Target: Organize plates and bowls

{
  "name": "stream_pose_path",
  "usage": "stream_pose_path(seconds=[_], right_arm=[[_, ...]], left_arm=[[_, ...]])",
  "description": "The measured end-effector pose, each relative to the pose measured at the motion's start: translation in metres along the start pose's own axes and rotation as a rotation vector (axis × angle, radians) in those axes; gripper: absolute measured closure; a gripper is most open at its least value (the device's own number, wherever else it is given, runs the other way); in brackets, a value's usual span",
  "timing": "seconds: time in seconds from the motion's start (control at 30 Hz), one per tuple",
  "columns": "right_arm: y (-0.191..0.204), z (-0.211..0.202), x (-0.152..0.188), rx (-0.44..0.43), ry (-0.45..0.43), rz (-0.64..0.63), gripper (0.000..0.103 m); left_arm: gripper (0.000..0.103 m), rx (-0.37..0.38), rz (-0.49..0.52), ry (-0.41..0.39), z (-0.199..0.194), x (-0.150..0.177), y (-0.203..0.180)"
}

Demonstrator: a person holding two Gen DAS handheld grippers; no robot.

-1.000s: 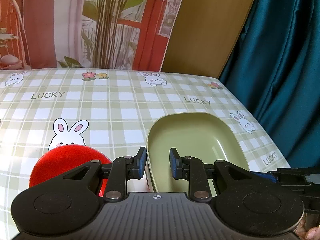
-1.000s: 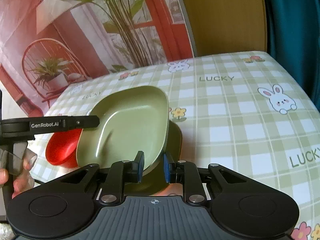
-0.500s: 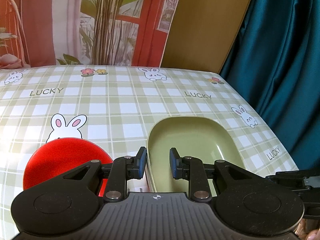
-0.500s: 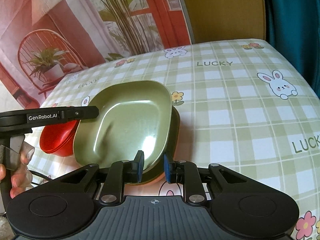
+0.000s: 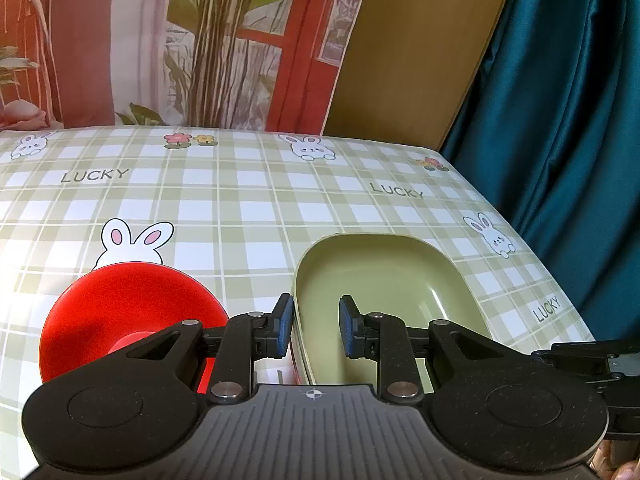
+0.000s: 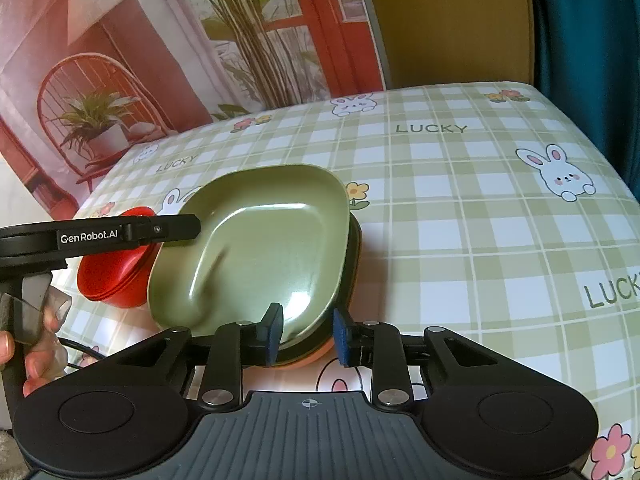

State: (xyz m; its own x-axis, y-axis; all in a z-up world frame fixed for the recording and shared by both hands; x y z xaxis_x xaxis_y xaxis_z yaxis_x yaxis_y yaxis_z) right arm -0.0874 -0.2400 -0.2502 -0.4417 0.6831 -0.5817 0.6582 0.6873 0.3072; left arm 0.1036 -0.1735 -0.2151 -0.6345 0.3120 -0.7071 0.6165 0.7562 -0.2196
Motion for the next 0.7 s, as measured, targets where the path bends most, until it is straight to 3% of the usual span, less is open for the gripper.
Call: stream_pose_path(seconds=[0.3, 0.7], right_arm=[[-0.005, -0.005, -0.005, 0.013, -0.023, 0.005, 0.071], [-0.011, -0.016, -0.023, 0.043, -0.102, -0.003, 0.074]], left_arm=[[0.077, 0.001, -0.004, -0.024, -0.005, -0.002, 0.000], [0.077, 0.003, -0.008, -0.048, -0.013, -0.003, 0.001]])
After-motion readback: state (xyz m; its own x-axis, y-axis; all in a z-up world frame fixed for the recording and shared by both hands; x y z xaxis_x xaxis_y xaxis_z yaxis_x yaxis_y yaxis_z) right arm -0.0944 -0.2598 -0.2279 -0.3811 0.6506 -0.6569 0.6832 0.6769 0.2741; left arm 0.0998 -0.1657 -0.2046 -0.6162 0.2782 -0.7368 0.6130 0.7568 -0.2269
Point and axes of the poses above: each gripper's, at about its wrist camera, not at the fingertips, and z roughly the way its jaws point, y to its left, x to its underside, the point moved 10 cm from there along z, roughly the way its jaws point
